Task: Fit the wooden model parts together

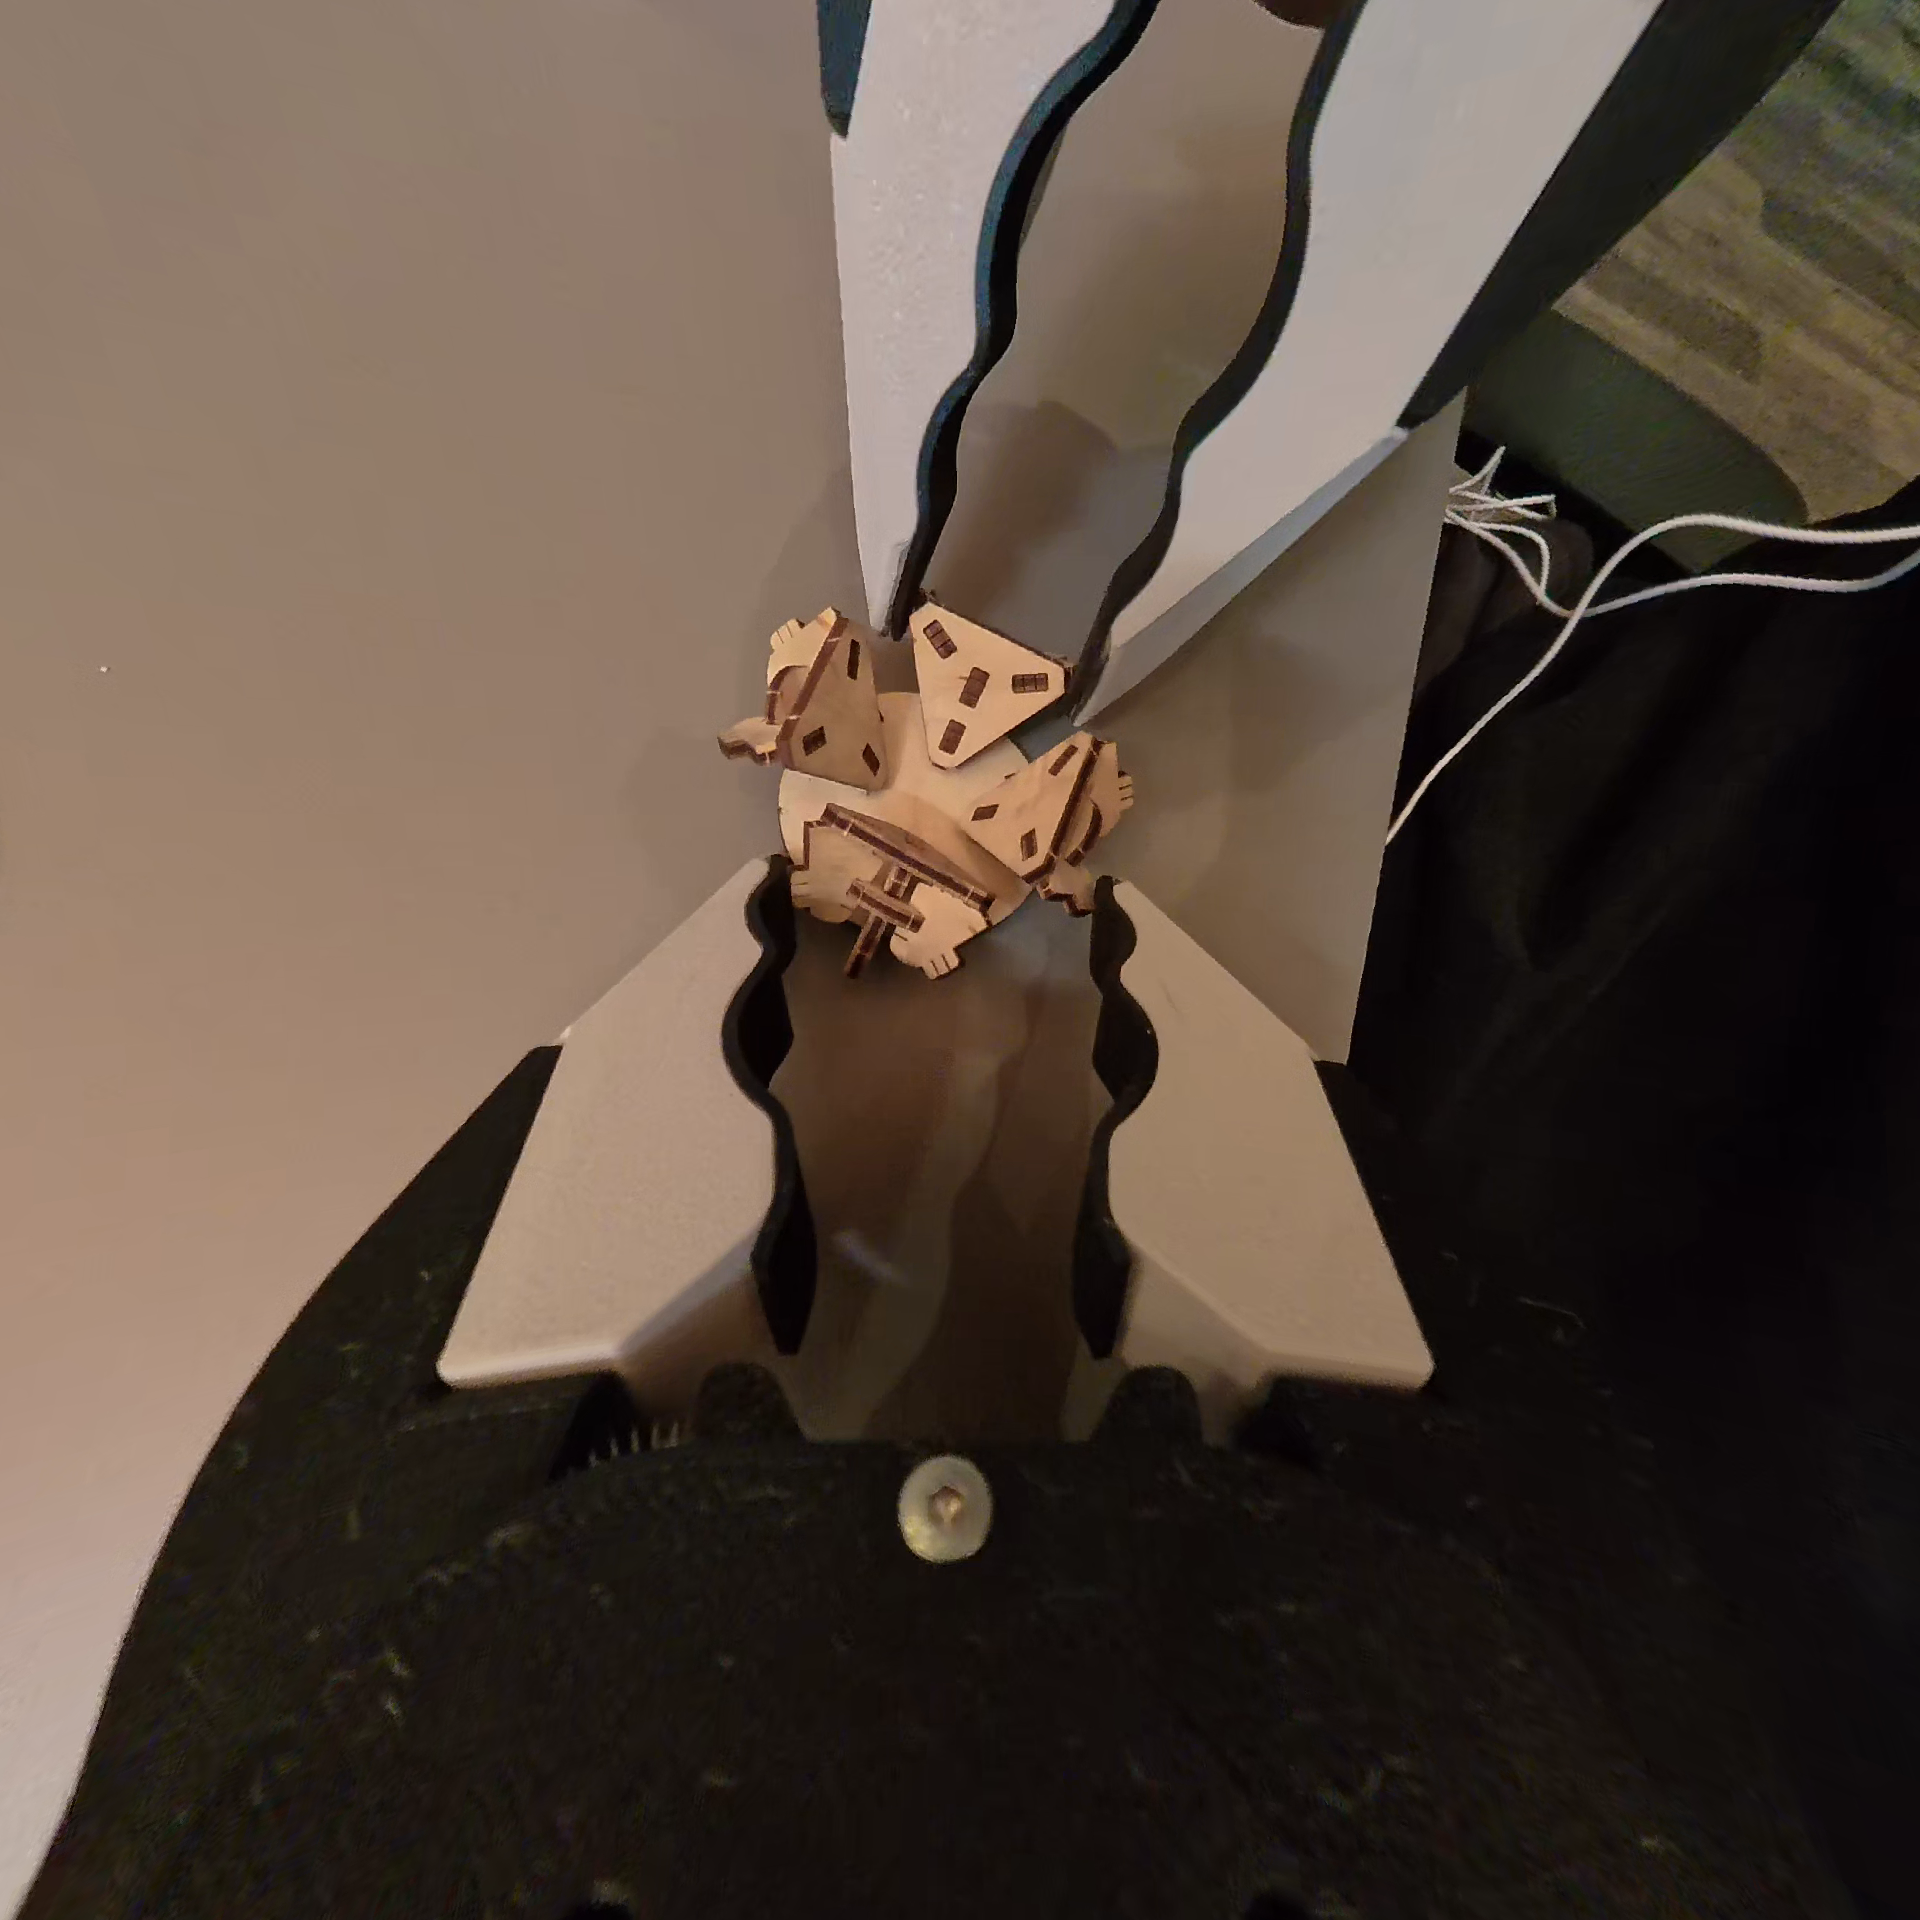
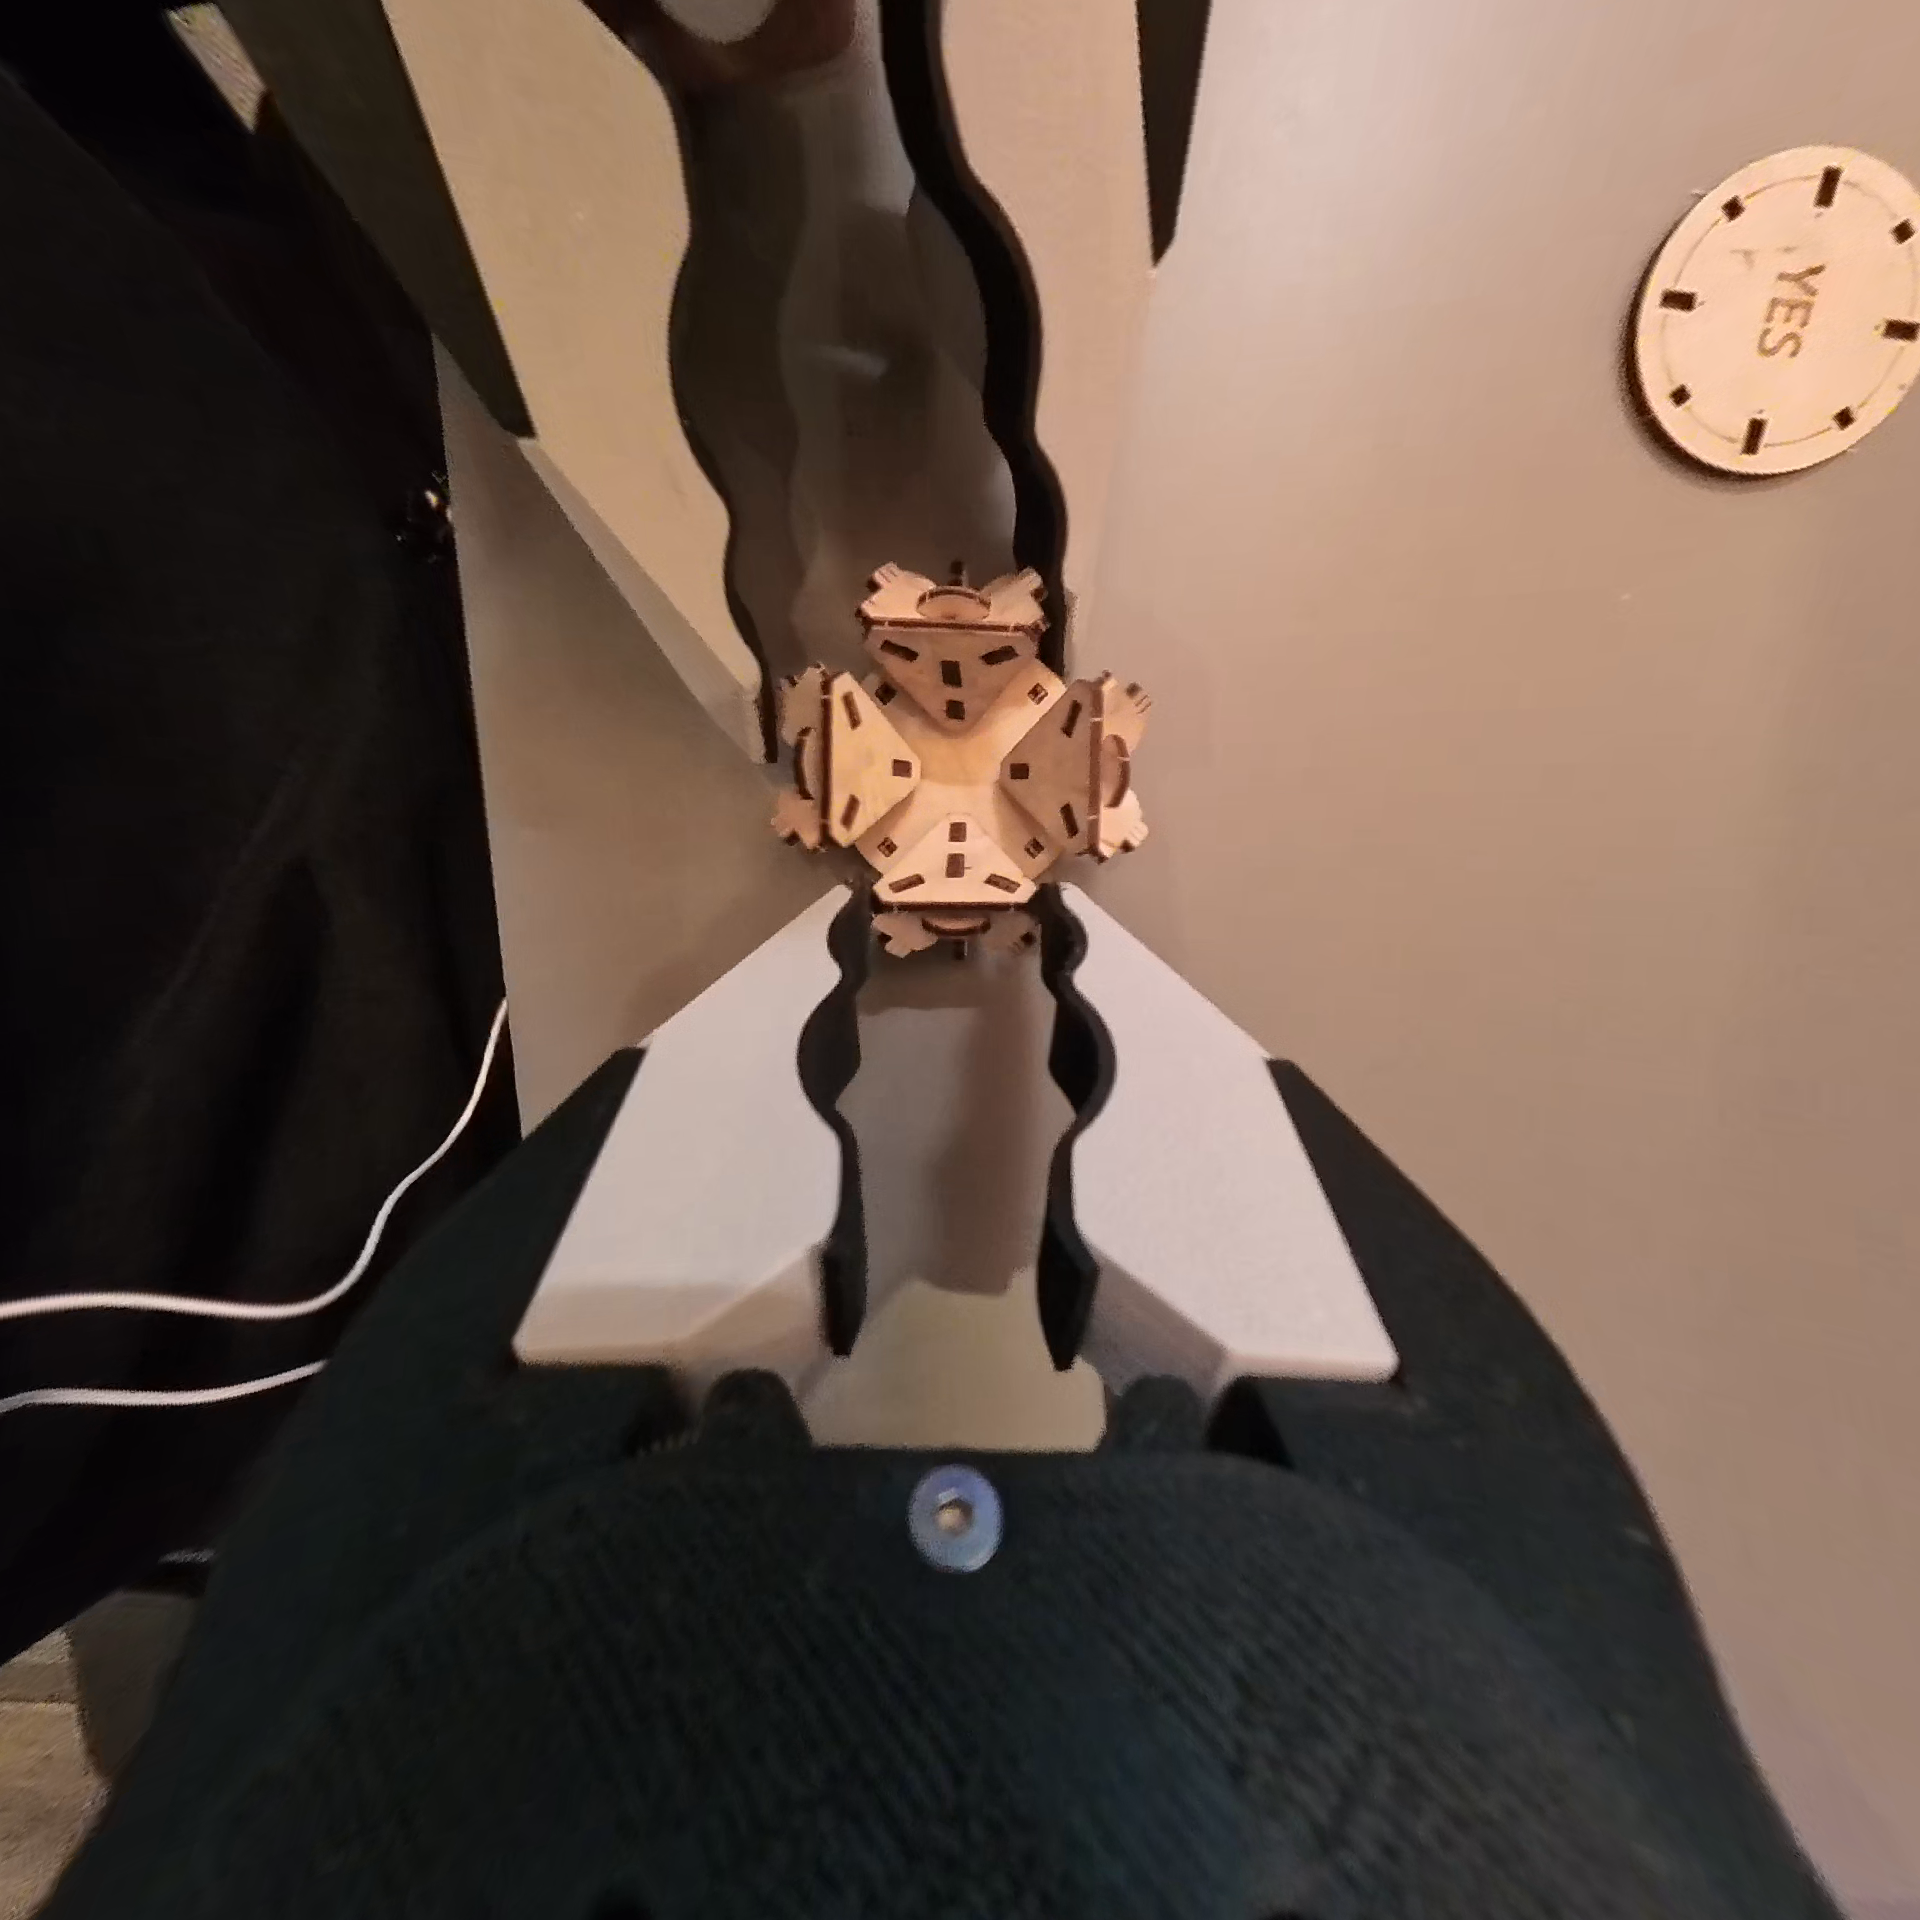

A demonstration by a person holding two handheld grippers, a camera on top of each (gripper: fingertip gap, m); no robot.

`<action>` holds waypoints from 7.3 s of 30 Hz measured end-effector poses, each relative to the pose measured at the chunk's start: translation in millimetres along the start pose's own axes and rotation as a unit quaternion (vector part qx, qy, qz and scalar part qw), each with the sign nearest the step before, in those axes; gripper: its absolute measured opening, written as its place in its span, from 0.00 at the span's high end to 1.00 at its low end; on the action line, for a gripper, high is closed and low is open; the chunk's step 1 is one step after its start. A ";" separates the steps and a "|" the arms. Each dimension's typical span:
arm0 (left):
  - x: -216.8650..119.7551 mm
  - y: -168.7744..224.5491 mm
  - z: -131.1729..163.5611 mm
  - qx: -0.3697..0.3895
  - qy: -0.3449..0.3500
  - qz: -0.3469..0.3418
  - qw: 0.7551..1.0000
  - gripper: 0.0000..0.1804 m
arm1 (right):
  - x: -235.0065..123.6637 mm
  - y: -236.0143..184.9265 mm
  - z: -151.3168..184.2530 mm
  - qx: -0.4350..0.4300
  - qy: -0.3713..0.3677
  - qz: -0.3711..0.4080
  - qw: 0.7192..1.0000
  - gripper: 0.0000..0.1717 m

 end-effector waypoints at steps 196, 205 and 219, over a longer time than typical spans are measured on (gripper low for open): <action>-46.8 8.9 -29.2 0.028 0.406 0.080 0.910 1.00 | -44.2 -21.7 46.0 0.037 0.622 0.113 0.774 0.85; -45.8 14.7 -28.7 0.047 0.399 0.115 0.909 1.00 | -40.0 -24.3 42.6 0.018 0.616 0.117 0.779 0.66; -44.2 25.3 -27.7 0.075 0.384 0.175 0.904 1.00 | -36.9 -29.6 43.8 -0.011 0.609 -0.051 0.792 0.74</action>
Point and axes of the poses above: each gripper's, where its closed fingertips meet, x out along the fingers, z out of its underside, y = z × x across the jaws, the point moved 9 cm from there along -x, back along the fingers, and after that the axes turned 1 degree about x, right-handed, at the moved point
